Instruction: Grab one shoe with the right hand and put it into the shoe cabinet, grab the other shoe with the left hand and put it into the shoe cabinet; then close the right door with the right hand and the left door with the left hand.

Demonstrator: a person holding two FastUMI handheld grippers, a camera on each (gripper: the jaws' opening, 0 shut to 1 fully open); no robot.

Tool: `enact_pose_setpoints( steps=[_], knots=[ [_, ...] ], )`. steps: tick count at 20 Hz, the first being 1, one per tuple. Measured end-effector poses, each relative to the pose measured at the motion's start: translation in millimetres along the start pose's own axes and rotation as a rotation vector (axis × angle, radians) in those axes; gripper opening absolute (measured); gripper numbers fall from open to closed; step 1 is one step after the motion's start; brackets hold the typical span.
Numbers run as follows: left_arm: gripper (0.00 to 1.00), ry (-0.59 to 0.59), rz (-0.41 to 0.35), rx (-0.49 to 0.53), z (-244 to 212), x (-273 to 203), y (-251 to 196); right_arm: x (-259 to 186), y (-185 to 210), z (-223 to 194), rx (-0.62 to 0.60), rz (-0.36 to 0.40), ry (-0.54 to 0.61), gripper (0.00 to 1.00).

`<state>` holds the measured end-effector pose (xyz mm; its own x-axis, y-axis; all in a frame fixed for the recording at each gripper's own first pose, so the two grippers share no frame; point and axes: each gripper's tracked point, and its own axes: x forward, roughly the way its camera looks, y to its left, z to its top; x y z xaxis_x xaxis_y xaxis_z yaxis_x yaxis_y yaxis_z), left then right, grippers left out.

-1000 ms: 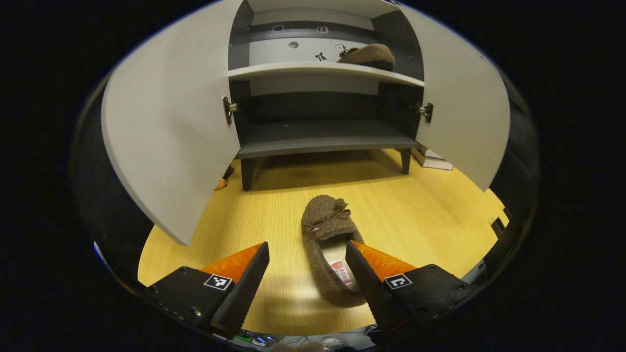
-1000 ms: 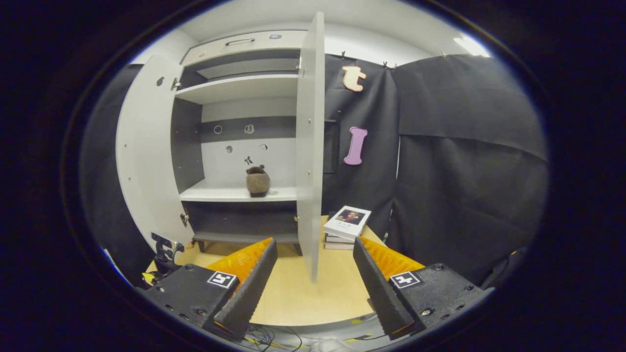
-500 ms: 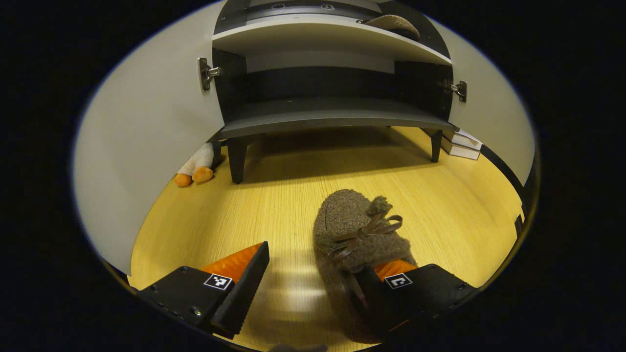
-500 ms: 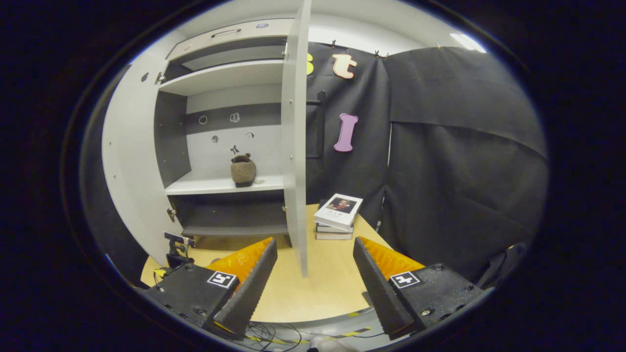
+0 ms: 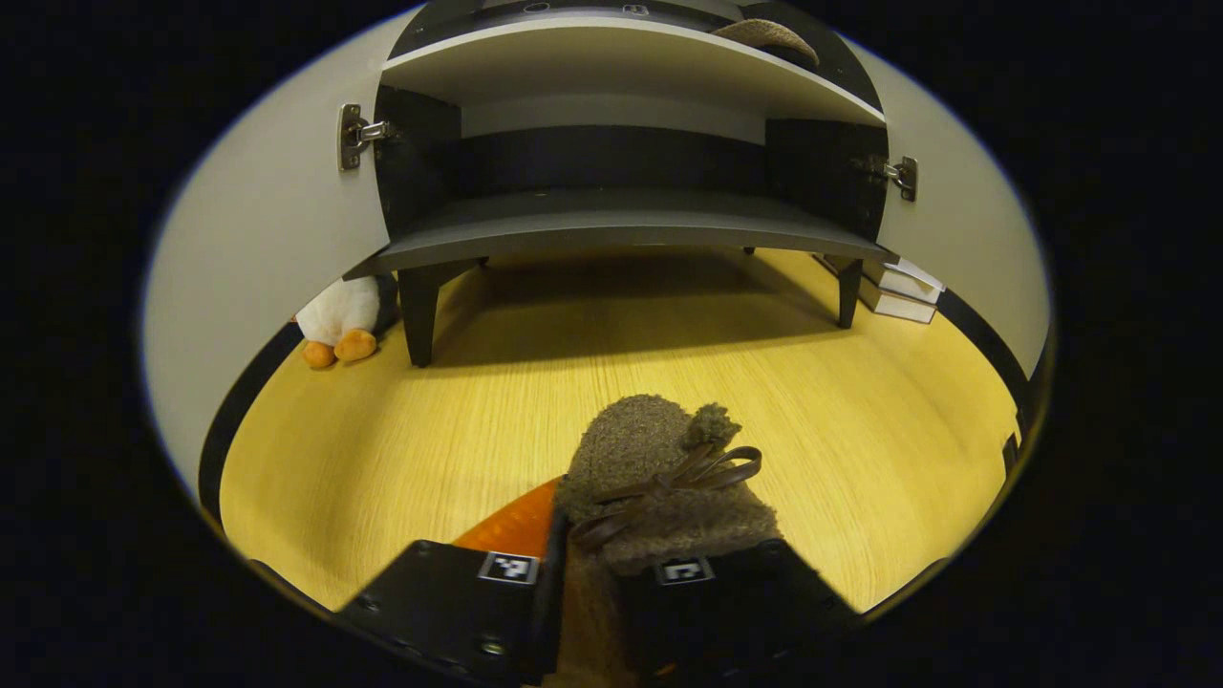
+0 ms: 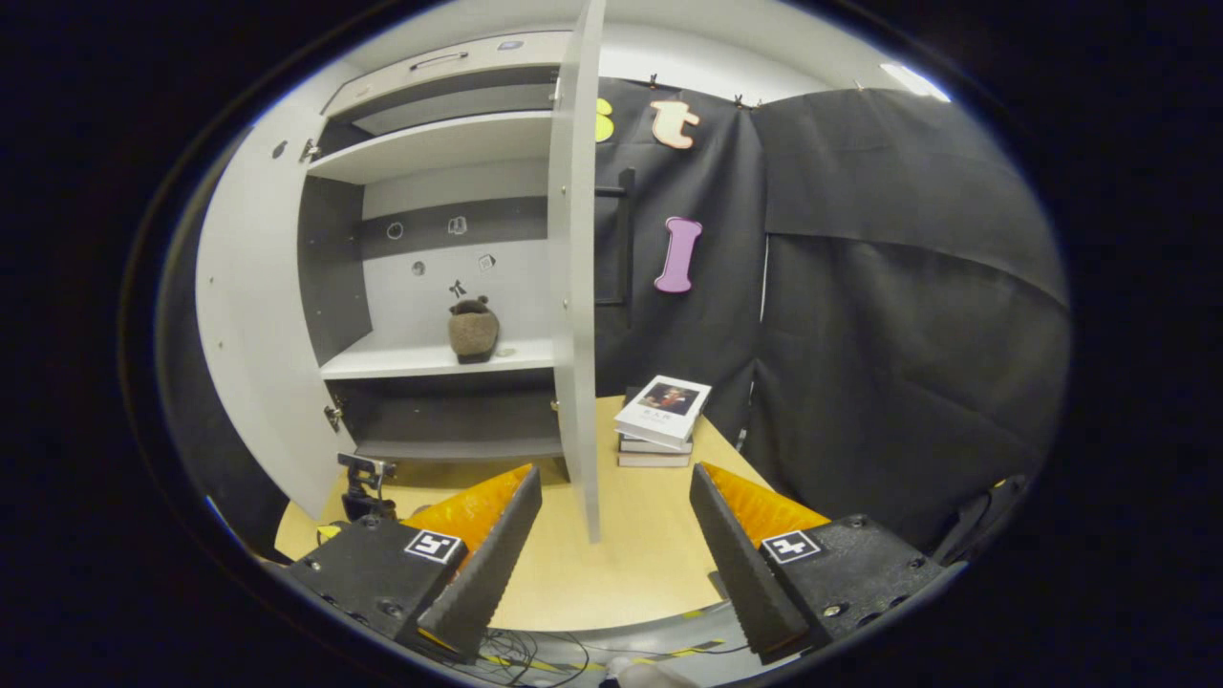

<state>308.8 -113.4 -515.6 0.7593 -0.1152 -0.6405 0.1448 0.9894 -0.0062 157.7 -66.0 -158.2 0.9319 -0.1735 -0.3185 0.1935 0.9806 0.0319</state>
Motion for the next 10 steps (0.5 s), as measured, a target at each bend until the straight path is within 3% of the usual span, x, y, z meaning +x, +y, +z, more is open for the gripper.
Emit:
enact_pose_setpoints(
  steps=[4,10],
  knots=[
    [0.12,0.022,0.055,0.013,2.3,-11.3,12.7,-5.1,-0.4,3.5,0.008,0.013,-0.015,0.99],
    [0.12,-0.035,0.090,0.002,38.8,-68.3,23.8,-23.9,2.0,12.3,0.015,0.029,-0.064,0.99]
  ],
)
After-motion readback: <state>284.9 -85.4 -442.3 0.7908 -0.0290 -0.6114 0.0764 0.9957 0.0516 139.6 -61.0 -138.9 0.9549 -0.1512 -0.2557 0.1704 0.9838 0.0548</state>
